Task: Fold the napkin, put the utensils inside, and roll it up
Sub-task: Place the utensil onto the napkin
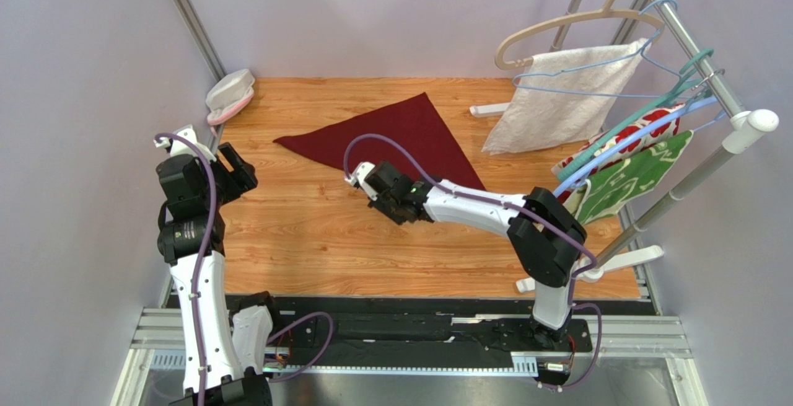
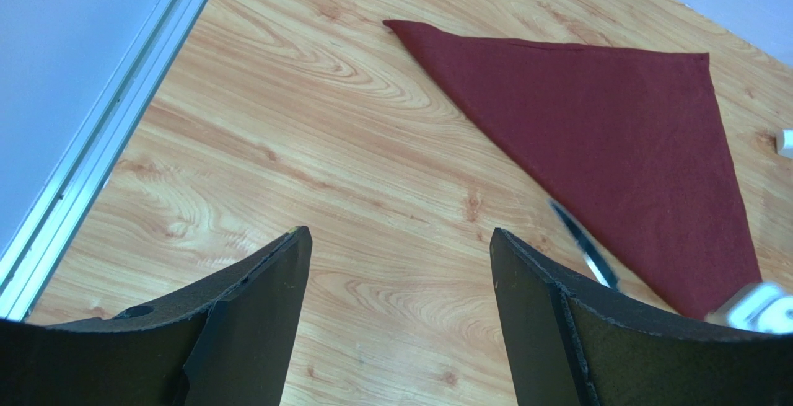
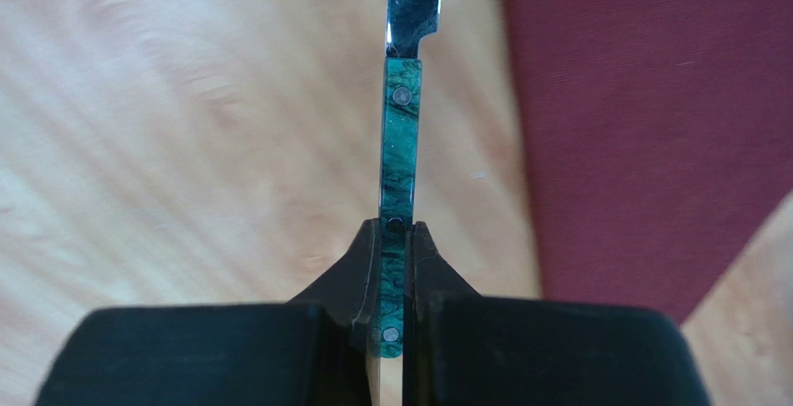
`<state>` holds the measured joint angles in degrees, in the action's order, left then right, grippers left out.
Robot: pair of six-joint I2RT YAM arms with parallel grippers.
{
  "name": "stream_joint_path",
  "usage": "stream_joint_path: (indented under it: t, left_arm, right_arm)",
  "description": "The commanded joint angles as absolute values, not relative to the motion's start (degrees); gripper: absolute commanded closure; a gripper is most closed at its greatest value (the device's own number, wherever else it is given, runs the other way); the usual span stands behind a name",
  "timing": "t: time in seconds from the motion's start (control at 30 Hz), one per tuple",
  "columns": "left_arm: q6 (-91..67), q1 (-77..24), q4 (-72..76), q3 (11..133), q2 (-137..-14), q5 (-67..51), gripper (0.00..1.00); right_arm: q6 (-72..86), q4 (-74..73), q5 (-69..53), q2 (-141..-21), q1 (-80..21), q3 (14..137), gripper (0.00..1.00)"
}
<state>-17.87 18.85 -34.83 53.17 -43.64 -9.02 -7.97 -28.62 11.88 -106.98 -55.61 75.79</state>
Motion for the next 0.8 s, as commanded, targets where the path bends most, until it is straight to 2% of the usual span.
stream_joint_path:
  t: [0.0,0.17,0.4,0.77]
  left_arm:
    - [-18.3,19.3,-33.0,53.1,-43.8,-10.0,0.21]
    - [-18.2,19.3,-33.0,53.2,-44.1,-10.0,0.21]
    - [-18.1,19.3,-33.1,53.3,-44.7,-10.1,0.20]
    - [-18.1,19.3,-33.0,53.4,-45.2,-10.6,0.21]
  right_arm:
    - [-19.5,-26.9,11.6,-106.3,-48.6,79.4,1.00]
    - [-23.1,-23.0,7.8,-108.9,-42.5,83.6,1.00]
    - [-30.1,-24.4,4.0,-115.2,-39.3,90.2,1.00]
    - [-32.5,-24.3,2.7,-117.9,-38.5,87.5,1.00]
